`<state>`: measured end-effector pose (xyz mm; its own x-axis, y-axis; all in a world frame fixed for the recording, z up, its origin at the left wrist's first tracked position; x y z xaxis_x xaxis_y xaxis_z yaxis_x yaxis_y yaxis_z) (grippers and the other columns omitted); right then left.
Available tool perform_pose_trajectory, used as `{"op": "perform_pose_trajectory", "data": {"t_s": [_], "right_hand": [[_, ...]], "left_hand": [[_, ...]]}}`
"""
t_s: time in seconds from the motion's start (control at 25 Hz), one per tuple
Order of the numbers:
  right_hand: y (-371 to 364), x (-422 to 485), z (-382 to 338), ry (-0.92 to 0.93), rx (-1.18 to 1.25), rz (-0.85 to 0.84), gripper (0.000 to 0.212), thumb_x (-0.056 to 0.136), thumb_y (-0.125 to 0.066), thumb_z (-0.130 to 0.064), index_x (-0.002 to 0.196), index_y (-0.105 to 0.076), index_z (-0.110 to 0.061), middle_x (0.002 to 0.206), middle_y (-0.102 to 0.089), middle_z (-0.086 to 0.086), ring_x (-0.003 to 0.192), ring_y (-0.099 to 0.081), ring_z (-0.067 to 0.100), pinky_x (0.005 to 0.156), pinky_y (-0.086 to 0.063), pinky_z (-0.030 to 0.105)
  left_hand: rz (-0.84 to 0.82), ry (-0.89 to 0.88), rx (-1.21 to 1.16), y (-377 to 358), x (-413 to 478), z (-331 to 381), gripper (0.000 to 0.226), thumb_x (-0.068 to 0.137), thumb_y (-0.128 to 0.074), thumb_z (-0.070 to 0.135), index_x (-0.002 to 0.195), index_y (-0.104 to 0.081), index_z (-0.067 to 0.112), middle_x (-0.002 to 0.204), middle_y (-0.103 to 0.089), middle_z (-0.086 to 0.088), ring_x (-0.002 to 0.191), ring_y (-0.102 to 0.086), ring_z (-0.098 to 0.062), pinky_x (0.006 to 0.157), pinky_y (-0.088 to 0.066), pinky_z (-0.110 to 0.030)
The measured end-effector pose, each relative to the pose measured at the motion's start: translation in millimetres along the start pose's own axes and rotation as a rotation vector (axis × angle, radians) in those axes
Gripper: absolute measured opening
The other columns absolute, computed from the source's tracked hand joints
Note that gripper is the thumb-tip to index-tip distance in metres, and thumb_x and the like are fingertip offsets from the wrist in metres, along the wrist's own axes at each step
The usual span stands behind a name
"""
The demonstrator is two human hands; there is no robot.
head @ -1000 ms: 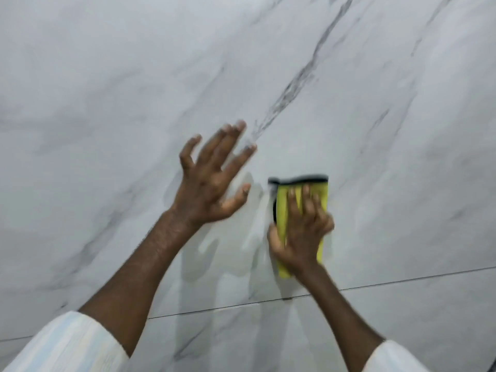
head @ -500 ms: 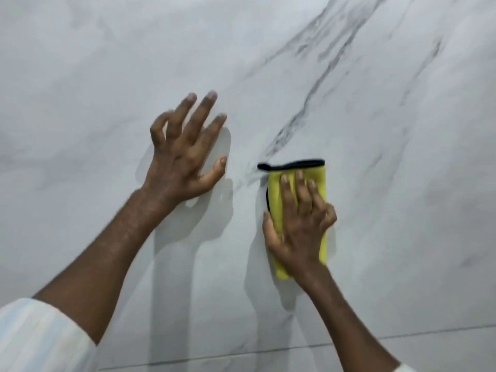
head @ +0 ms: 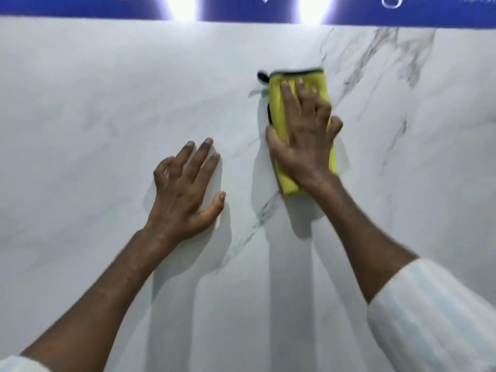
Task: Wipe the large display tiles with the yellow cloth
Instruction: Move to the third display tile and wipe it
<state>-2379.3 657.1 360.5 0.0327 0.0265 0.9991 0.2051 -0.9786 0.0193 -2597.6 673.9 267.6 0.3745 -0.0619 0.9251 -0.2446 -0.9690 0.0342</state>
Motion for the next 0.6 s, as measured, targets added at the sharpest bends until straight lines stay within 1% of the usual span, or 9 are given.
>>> {"op": "perform_pose_trajectory", "data": {"t_s": [0.08, 0.16, 0.2, 0.28, 0.4, 0.52, 0.6], "right_hand": [[-2.4, -45.7, 1.9, -0.015, -0.024, 0.031, 0.078, 0.091, -0.046, -0.053, 0.163, -0.029, -0.031, 0.171, -0.024, -0.001, 0.149, -0.021, 0.021, 0.105, -0.028, 0.057], [-6.6, -86.5, -2.9, -0.002, -0.039, 0.033, 0.077, 0.09, -0.049, -0.052, 0.162, -0.032, -0.03, 0.17, -0.027, -0.001, 0.151, -0.026, 0.025, 0.104, -0.03, 0.057], [-7.7, -91.1, -4.8, 0.013, -0.035, 0.027, 0.077, 0.089, -0.05, -0.052, 0.161, -0.034, -0.03, 0.169, -0.028, -0.001, 0.151, -0.028, 0.025, 0.103, -0.031, 0.057], [-6.8, -59.7, -7.7, 0.067, -0.023, 0.021, 0.079, 0.087, -0.051, -0.053, 0.16, -0.036, -0.03, 0.167, -0.032, 0.0, 0.148, -0.029, 0.026, 0.101, -0.033, 0.057], [-9.7, 36.3, -16.4, 0.138, 0.009, -0.011, 0.081, 0.085, -0.047, -0.056, 0.161, -0.034, -0.03, 0.167, -0.031, 0.0, 0.145, -0.026, 0.024, 0.101, -0.034, 0.059], [-10.7, 119.2, -26.0, 0.076, 0.025, -0.058, 0.081, 0.087, -0.042, -0.055, 0.163, -0.027, -0.03, 0.171, -0.021, -0.001, 0.152, -0.02, 0.026, 0.109, -0.028, 0.059], [-12.5, 142.6, -35.6, 0.052, 0.01, -0.076, 0.078, 0.092, -0.045, -0.053, 0.163, -0.024, -0.028, 0.171, -0.018, 0.0, 0.153, -0.018, 0.027, 0.11, -0.027, 0.059]], "left_hand": [[0.036, -0.007, 0.009, 6.4, 14.8, -4.0, 0.067, 0.099, -0.046, 0.046, 0.155, -0.048, 0.009, 0.172, -0.026, -0.011, 0.157, -0.029, -0.034, 0.113, -0.029, -0.055], [0.042, -0.004, 0.05, 7.7, 35.9, -8.1, 0.068, 0.098, -0.045, 0.047, 0.156, -0.046, 0.011, 0.174, -0.021, -0.011, 0.158, -0.026, -0.032, 0.113, -0.026, -0.053], [0.026, -0.007, 0.057, 4.8, 44.1, -8.1, 0.07, 0.099, -0.043, 0.048, 0.158, -0.044, 0.01, 0.174, -0.02, -0.011, 0.158, -0.026, -0.032, 0.113, -0.026, -0.053], [-0.001, -0.018, 0.089, -3.3, 50.1, -6.5, 0.073, 0.101, -0.038, 0.05, 0.161, -0.038, 0.008, 0.174, -0.021, -0.011, 0.159, -0.025, -0.033, 0.114, -0.028, -0.056], [0.014, -0.012, 0.145, -9.7, 42.0, -1.6, 0.072, 0.104, -0.035, 0.048, 0.163, -0.032, 0.007, 0.173, -0.023, -0.012, 0.161, -0.02, -0.033, 0.12, -0.027, -0.058], [0.015, -0.001, 0.129, -9.3, 39.2, -2.9, 0.071, 0.103, -0.037, 0.047, 0.163, -0.033, 0.008, 0.173, -0.022, -0.011, 0.161, -0.018, -0.032, 0.122, -0.026, -0.057], [-0.004, 0.004, 0.124, -8.3, 42.0, -4.2, 0.072, 0.103, -0.038, 0.047, 0.163, -0.033, 0.008, 0.174, -0.022, -0.01, 0.161, -0.018, -0.032, 0.122, -0.026, -0.057]]}}
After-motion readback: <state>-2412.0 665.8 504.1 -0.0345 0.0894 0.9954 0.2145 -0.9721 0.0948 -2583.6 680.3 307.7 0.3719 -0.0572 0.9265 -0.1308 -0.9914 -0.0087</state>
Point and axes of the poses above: each hand's wrist, its own x-axis towards the middle knuckle, its own y-axis out of the back of the hand, z = x × y, the point moved 10 cm from there along x, towards the middle knuckle
